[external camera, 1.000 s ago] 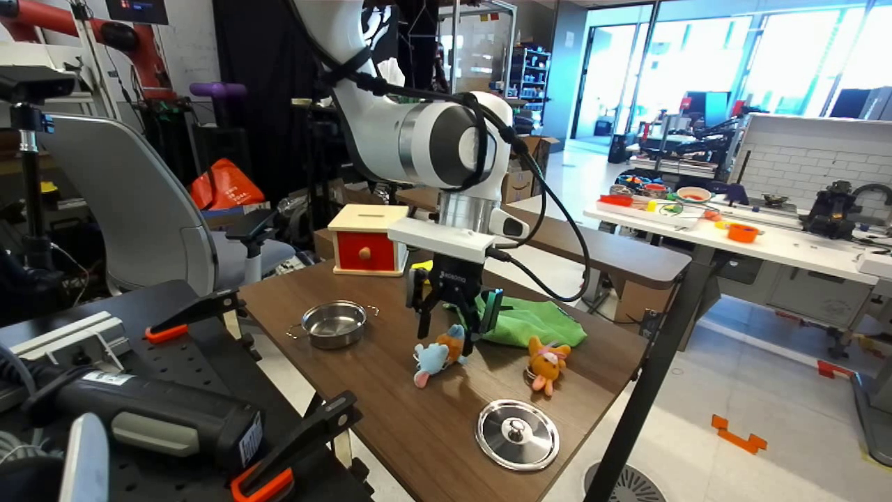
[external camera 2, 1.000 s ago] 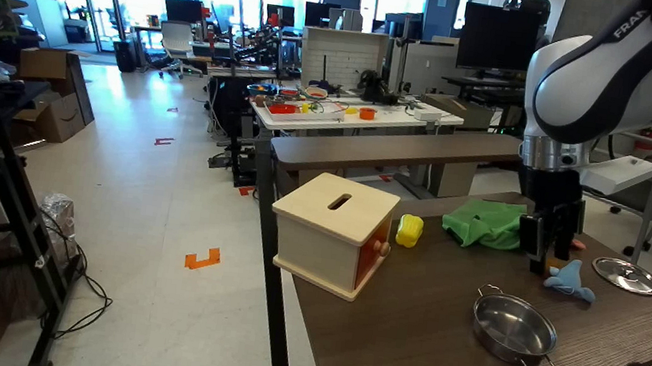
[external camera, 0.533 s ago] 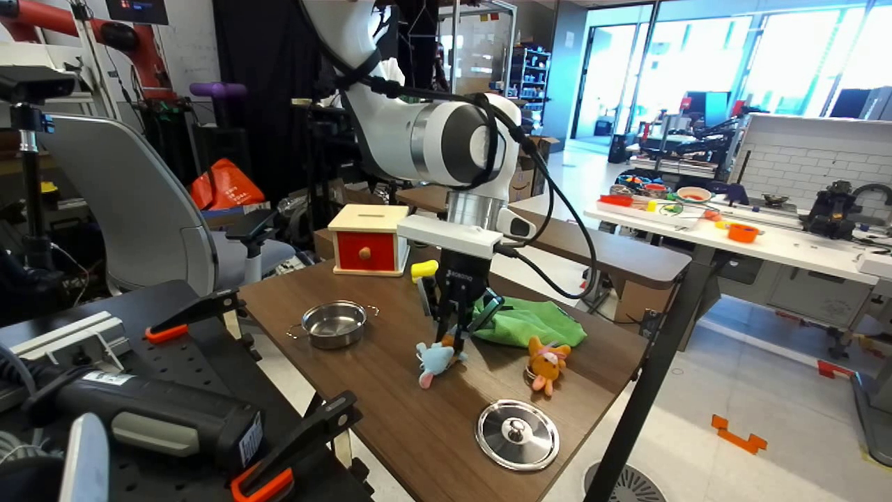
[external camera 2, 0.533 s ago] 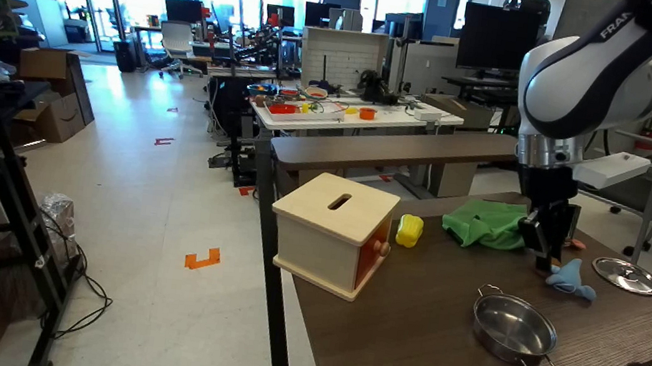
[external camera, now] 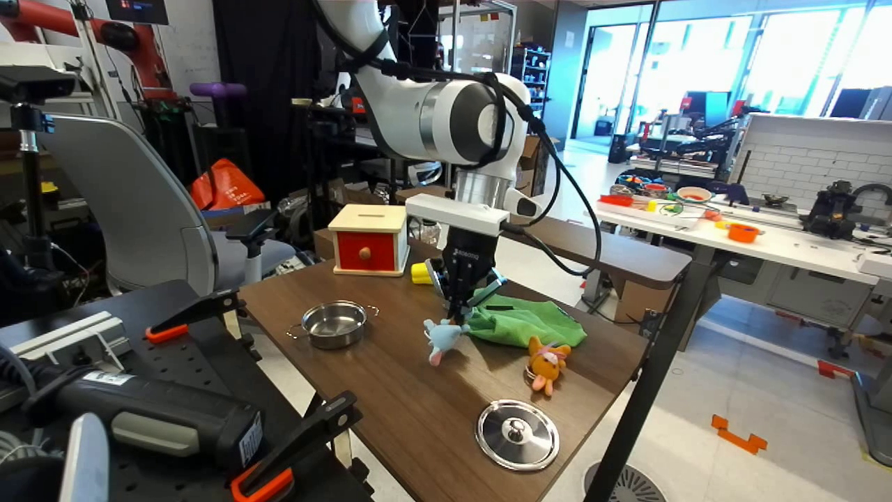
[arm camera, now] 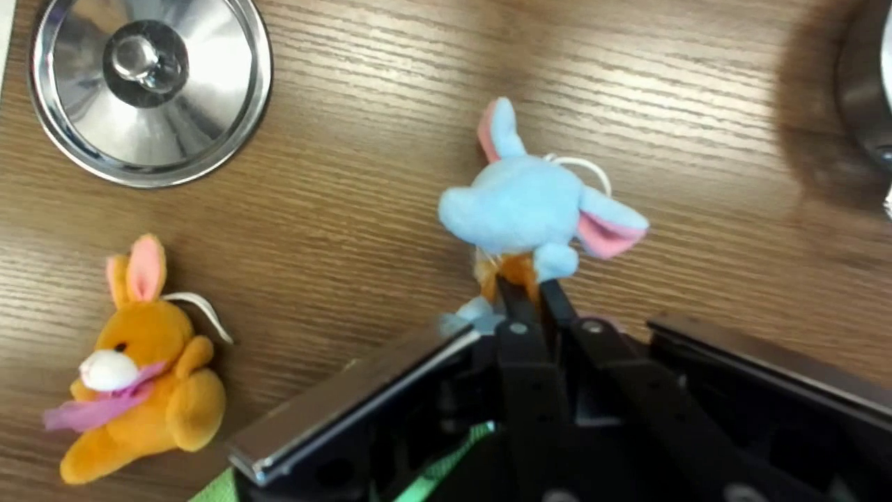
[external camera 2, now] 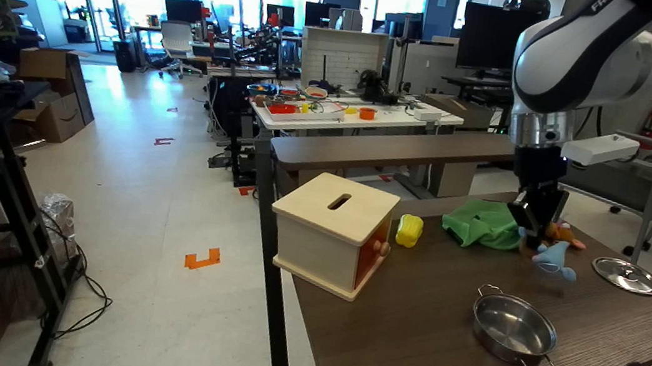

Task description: Move the green towel to the right, close the drawer, move the plush toy to the left

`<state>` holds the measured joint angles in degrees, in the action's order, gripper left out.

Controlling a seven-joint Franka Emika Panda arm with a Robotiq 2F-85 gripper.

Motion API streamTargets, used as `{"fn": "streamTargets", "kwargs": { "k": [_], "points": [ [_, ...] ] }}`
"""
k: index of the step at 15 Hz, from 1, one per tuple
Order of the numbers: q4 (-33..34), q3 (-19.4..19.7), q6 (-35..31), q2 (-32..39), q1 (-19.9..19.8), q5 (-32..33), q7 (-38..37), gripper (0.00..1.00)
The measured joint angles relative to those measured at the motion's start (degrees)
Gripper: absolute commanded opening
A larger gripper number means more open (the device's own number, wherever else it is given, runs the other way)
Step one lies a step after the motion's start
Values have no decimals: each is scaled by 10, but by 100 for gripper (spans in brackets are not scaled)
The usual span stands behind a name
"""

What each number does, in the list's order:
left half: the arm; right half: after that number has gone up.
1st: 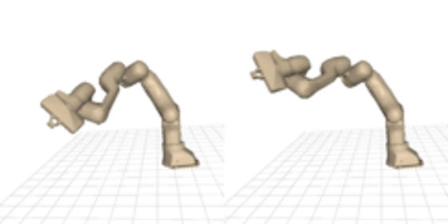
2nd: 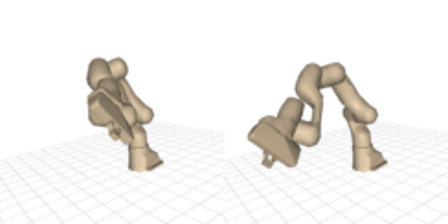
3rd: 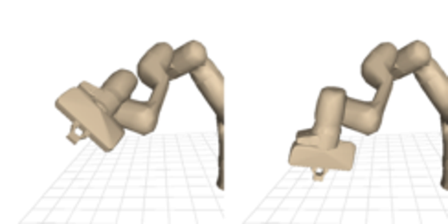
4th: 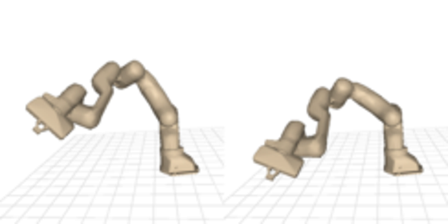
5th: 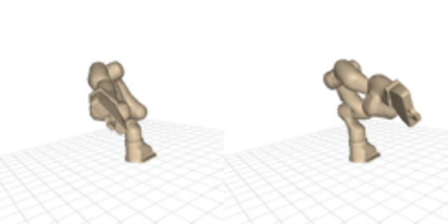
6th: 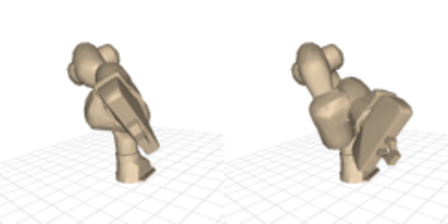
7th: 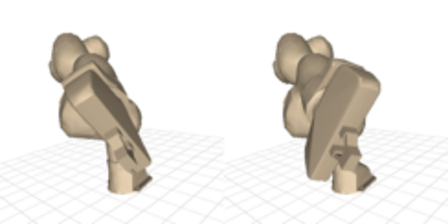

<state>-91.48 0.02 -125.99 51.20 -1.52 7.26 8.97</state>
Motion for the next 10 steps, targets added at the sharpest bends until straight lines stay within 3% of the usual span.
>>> {"fn": "streamTargets", "kwargs": {
  "k": [10],
  "points": [
    [-69, -45, 0, -85, 31, 3, 66, 2]
  ]
}}
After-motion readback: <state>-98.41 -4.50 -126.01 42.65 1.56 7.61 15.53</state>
